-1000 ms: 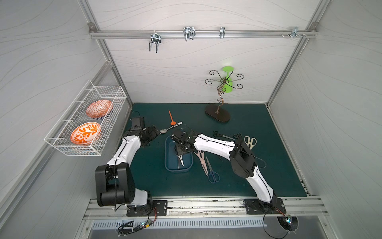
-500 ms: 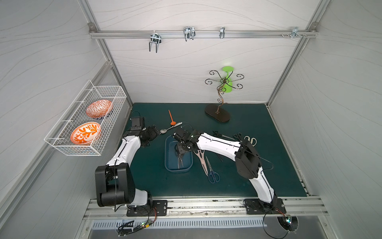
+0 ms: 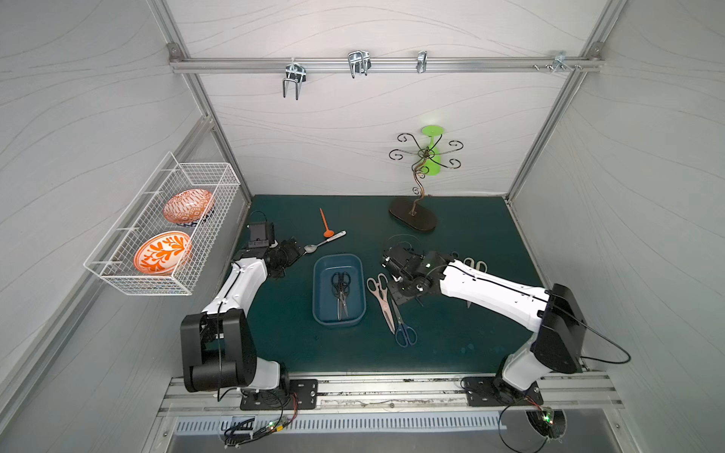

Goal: Put the scissors into the storage box
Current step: Pick up the scissors from the center of the board.

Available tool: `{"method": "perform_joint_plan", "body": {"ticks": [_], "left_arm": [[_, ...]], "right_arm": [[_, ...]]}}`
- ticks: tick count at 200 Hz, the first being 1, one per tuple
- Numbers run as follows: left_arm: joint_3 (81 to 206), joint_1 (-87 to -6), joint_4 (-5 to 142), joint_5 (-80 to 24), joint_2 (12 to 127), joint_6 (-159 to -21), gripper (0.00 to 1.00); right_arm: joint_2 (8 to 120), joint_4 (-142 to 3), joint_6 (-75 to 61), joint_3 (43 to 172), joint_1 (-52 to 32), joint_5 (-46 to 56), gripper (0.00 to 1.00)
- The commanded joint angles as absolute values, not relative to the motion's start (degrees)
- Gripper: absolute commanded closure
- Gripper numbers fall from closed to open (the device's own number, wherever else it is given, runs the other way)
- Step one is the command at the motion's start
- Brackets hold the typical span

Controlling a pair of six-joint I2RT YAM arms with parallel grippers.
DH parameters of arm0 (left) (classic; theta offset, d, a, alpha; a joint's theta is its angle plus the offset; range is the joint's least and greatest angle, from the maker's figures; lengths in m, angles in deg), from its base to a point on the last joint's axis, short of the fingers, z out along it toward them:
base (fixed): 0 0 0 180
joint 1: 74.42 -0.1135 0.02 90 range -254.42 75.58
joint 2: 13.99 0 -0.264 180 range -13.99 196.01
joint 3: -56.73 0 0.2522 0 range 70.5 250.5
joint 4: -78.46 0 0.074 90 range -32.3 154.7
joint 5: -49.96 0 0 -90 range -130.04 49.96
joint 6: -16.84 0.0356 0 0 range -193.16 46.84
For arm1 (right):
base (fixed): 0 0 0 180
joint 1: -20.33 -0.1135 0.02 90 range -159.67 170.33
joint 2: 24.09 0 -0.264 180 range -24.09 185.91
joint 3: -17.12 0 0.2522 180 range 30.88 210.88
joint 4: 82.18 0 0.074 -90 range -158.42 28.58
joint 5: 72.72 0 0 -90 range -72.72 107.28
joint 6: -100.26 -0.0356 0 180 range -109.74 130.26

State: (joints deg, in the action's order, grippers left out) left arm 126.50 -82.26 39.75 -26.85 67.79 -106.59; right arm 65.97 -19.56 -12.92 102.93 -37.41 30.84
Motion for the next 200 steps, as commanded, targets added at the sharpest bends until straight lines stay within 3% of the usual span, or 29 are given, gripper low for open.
{"method": "perform_joint_plan", "body": {"ticks": [1, 70, 200], "left_arm": [[126.3, -82.3, 41.9, -26.0, 66.6, -106.9, 0.06], [126.2, -80.8, 41.2, -27.3, 66.9, -106.0, 0.06], [126.2, -80.6, 40.7, -28.5, 66.8, -105.6, 0.06]], "right_arm": [[61.3, -16.8, -15.4, 96.3, -37.5, 28.3, 0.71], [58.9, -18.7, -15.9, 84.3, -38.1, 25.5, 0.62], [73.0, -20.3, -10.4, 90.7, -39.3, 25.8, 0.63]]}}
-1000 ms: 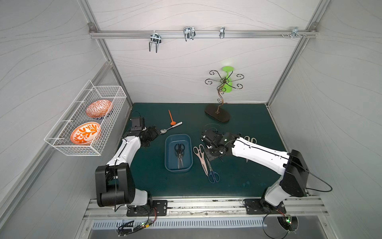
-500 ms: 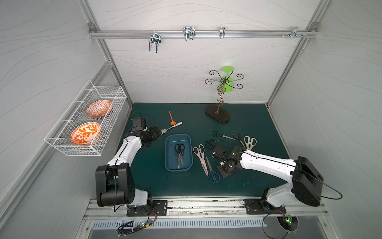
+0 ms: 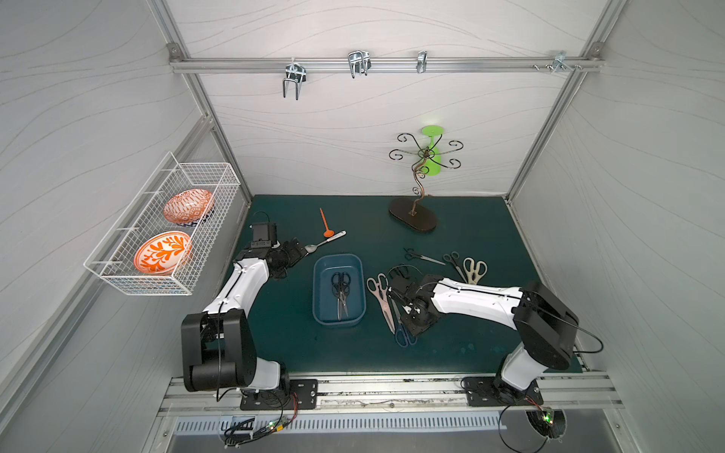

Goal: Put the scissors into the storage box
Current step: Pick up the scissors from the center of the board.

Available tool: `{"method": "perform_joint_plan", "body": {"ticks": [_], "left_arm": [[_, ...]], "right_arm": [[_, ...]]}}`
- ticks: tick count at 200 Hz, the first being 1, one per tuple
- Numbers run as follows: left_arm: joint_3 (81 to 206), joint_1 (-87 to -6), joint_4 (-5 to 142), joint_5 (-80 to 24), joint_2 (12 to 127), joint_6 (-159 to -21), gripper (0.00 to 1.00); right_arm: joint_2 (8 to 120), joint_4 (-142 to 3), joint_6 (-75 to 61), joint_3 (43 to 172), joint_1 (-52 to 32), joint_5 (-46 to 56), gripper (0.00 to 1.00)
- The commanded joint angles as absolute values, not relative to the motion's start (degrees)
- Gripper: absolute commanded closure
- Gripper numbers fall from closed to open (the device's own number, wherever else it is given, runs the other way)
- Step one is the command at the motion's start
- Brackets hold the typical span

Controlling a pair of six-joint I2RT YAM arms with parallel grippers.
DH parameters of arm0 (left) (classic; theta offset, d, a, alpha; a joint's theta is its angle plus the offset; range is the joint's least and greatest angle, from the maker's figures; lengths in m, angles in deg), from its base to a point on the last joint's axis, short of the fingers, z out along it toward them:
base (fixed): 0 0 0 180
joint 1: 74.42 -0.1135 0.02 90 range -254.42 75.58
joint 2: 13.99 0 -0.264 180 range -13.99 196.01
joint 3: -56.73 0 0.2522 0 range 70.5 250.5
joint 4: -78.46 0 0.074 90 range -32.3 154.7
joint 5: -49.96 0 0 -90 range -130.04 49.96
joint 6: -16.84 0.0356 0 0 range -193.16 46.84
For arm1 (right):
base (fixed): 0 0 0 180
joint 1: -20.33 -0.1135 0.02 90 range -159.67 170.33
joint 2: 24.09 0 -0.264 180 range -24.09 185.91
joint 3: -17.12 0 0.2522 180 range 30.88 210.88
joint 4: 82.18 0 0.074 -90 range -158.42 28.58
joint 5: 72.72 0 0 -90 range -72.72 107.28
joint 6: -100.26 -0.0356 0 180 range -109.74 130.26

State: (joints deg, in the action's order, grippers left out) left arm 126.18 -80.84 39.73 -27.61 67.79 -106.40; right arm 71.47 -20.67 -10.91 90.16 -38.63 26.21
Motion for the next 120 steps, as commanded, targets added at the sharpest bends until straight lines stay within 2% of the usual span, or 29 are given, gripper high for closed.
{"method": "perform_joint_plan", "body": {"ticks": [1, 74, 120], "left_arm": [[126.3, -80.6, 40.7, -28.5, 66.8, -105.6, 0.06], [126.3, -80.6, 40.5, -28.6, 66.5, -105.6, 0.06], [126.2, -80.6, 40.4, -28.7, 66.3, -105.4, 0.06]], "right_arm": [[73.1, -20.3, -10.4, 90.7, -39.3, 25.9, 0.63], [75.7, -18.0, -11.5, 91.8, -39.3, 29.9, 0.63], [76.5, -17.2, -9.3, 92.1, -36.3, 33.0, 0.64]]}}
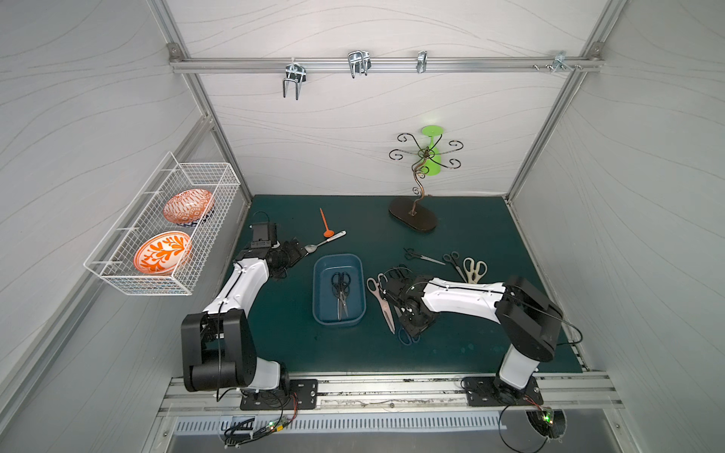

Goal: Put the scissors into the storage box
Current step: Pick up the scissors from the center of the board.

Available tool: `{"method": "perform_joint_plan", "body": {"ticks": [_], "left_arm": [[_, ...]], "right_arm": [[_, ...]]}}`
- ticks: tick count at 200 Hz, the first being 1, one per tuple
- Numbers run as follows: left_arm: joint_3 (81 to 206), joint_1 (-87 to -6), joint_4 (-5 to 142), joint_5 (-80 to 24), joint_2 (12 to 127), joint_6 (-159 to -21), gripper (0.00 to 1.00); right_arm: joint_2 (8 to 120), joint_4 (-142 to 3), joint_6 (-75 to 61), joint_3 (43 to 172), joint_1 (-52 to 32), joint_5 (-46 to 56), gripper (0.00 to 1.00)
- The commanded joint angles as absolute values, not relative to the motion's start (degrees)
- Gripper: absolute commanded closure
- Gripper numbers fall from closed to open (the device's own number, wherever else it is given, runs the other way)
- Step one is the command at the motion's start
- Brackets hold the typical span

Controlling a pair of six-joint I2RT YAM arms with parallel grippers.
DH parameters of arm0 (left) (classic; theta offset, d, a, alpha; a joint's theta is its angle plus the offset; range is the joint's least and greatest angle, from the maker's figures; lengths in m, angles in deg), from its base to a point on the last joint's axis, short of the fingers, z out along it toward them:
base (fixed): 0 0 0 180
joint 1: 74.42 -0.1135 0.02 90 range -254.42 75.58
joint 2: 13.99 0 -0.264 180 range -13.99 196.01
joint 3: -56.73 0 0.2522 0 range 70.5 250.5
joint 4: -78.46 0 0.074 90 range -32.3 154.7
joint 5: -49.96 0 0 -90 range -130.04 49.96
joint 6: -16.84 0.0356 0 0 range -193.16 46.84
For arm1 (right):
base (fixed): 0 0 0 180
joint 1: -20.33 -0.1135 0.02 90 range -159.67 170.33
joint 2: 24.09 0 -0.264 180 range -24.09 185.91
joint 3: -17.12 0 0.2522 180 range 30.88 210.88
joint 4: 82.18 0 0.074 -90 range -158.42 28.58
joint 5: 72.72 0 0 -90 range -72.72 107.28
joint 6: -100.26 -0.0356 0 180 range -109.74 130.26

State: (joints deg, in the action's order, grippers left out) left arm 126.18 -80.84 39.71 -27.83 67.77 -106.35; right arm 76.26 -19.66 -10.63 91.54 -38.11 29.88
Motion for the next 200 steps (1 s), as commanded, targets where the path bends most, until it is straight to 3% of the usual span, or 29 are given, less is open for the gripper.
{"method": "perform_joint_plan", "body": {"ticks": [1, 117, 175, 189, 200], "left_arm": [[126.2, -80.6, 40.4, -28.7, 66.3, -105.4, 0.06], [126.1, -80.6, 40.2, -29.1, 66.1, -105.2, 0.06], [126.1, -80.6, 40.0, -29.5, 66.0, -105.1, 0.06], [126.1, -80.6, 39.9, -29.7, 65.9, -105.0, 0.06], [126.2, -80.6, 39.8, -29.8, 65.8, -104.9, 0.06]], "right_arm": [[76.5, -17.3, -9.2, 92.1, -36.2, 33.0, 0.64], [75.2, -23.0, -5.0, 88.7, -30.6, 21.5, 0.71], [76.2, -22.8, -3.8, 87.9, -29.0, 23.7, 0.77], [76.7, -22.7, -3.8, 88.2, -28.8, 23.9, 0.81], [77.1, -22.6, -3.8, 88.3, -28.7, 24.0, 0.91]]}}
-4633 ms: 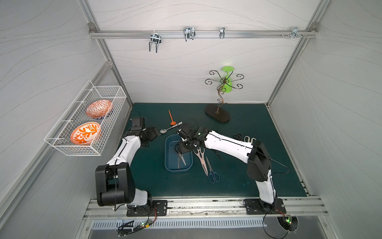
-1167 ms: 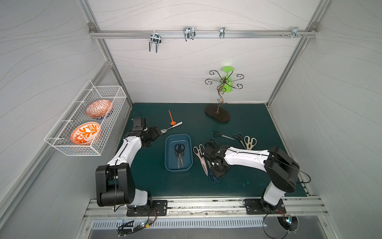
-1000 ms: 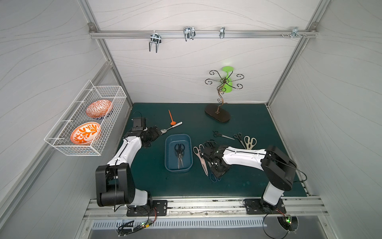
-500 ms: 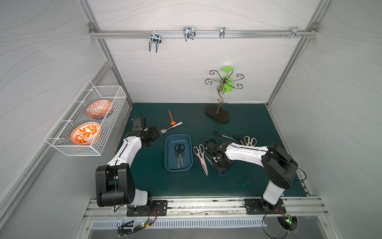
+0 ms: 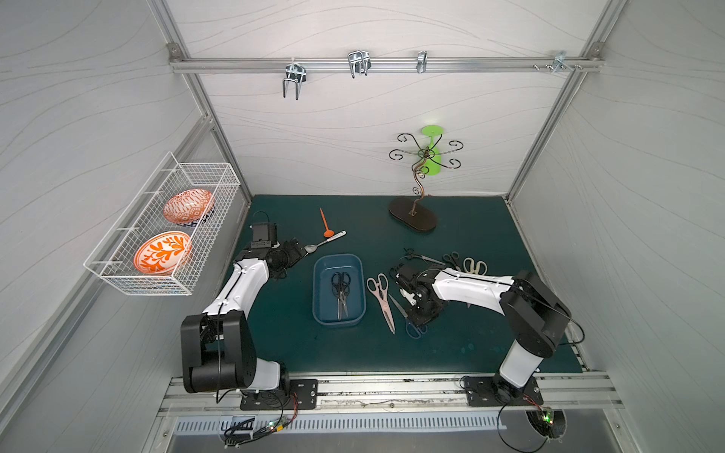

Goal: Put the scissors into the storage box
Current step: Pick up the scissors from the center of the board.

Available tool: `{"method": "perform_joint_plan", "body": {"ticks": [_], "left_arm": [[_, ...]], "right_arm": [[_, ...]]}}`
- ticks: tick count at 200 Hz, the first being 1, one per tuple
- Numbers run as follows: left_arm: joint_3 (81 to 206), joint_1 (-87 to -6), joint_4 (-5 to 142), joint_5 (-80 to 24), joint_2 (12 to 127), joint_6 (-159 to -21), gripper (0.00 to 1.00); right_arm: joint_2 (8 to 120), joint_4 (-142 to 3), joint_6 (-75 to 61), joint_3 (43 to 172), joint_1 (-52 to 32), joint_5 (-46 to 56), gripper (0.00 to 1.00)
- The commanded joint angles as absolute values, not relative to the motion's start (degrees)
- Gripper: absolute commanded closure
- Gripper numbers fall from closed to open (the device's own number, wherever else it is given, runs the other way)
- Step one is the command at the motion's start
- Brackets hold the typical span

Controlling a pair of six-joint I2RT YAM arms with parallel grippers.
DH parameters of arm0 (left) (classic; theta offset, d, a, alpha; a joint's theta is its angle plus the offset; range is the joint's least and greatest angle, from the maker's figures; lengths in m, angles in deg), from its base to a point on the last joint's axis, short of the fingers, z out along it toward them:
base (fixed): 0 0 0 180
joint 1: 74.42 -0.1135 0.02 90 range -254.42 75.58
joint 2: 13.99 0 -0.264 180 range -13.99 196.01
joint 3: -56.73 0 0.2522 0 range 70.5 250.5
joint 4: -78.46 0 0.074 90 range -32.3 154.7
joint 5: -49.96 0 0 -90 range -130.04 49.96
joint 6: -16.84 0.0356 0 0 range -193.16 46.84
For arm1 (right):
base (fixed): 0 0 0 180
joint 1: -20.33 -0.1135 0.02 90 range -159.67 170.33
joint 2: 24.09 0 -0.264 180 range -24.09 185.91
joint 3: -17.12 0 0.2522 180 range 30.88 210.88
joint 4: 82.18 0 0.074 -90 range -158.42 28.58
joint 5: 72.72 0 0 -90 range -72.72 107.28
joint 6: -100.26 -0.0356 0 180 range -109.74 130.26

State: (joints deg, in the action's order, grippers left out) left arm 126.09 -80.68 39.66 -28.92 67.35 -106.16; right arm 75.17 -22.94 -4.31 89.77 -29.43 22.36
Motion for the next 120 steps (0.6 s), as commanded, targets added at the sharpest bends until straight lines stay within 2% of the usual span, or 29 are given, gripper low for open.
{"method": "perform_joint_plan", "body": {"ticks": [1, 28, 84, 120], "left_arm": [[126.3, -80.6, 39.8, -29.8, 65.8, -104.8, 0.06], [126.3, -80.6, 39.7, -30.0, 65.9, -104.7, 0.06], [126.3, -80.5, 39.7, -29.9, 66.0, -104.8, 0.06], [126.3, -80.5, 39.7, -30.1, 66.1, -104.8, 0.06]], "right_arm": [[77.1, -22.6, -3.8, 88.3, -28.7, 24.0, 0.91], [77.3, -22.8, -3.8, 88.2, -28.6, 23.9, 1.00], [76.1, -22.0, -3.5, 88.3, -28.3, 24.5, 1.00], [71.6, -19.7, -1.0, 91.0, -28.3, 25.1, 1.00]]}}
